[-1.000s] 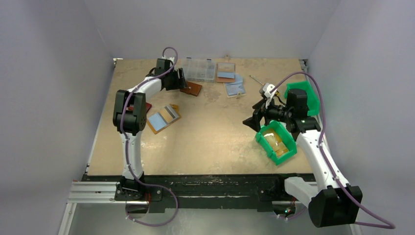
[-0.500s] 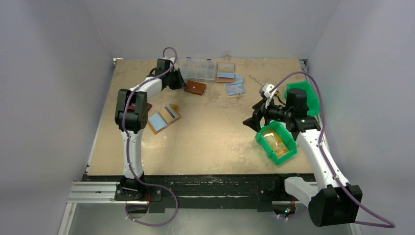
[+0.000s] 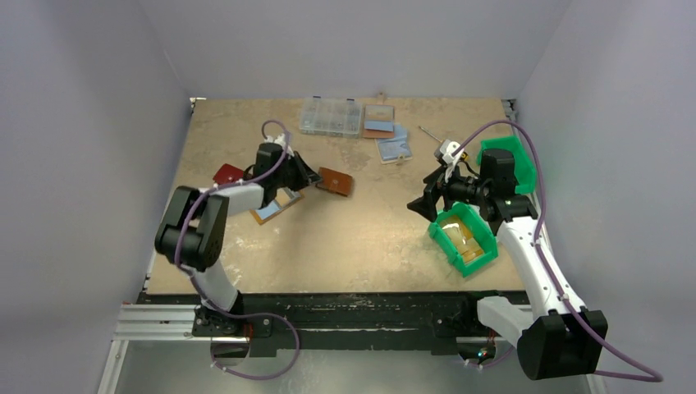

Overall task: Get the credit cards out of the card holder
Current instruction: Move the card holder to the center of the board.

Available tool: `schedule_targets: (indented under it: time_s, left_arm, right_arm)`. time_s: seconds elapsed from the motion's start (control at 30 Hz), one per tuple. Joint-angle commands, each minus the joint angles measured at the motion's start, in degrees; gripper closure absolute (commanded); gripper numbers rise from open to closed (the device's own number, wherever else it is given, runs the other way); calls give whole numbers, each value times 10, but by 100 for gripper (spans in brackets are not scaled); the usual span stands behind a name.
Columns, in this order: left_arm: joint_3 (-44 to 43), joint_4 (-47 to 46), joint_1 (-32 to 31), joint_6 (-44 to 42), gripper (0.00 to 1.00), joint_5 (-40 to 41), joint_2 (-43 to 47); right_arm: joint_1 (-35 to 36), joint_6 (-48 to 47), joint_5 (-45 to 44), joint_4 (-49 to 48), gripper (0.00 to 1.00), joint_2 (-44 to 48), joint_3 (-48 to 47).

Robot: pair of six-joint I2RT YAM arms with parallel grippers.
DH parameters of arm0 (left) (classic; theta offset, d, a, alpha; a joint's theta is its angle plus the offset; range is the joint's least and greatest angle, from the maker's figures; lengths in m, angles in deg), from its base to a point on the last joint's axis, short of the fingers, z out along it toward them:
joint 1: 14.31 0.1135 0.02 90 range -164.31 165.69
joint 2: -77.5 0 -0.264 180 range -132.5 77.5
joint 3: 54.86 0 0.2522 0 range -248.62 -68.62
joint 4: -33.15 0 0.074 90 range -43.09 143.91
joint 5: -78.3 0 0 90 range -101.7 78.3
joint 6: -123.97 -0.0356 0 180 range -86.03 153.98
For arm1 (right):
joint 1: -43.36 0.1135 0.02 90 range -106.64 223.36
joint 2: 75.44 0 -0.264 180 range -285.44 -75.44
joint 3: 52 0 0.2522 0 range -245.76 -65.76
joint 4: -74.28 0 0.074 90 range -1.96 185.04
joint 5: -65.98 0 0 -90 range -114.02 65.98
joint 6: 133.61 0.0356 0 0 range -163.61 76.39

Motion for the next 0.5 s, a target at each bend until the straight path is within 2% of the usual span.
schedule_targets:
  time_s: [0.0,0.1,0.27,0.37,0.47]
  left_arm:
    - [113,-114,-93,110,100,90,156]
    - [204,-127,-163,181,100,197,244]
    - [292,-94,-281,292,100,344,343]
    - [325,-91,-372,329,100,458,384]
    - [314,-48,-454,368,100,573,383]
  right_arm:
    - [-1,-9,9,-2,1,-1,-23]
    - [-1,-9,8,-4,1,-6,-21]
    - [-1,-9,5,-3,1,-15,-21]
    - [-2,-9,5,-3,1,-20,-20]
    - [-2,-11,5,-2,1,-25,-21]
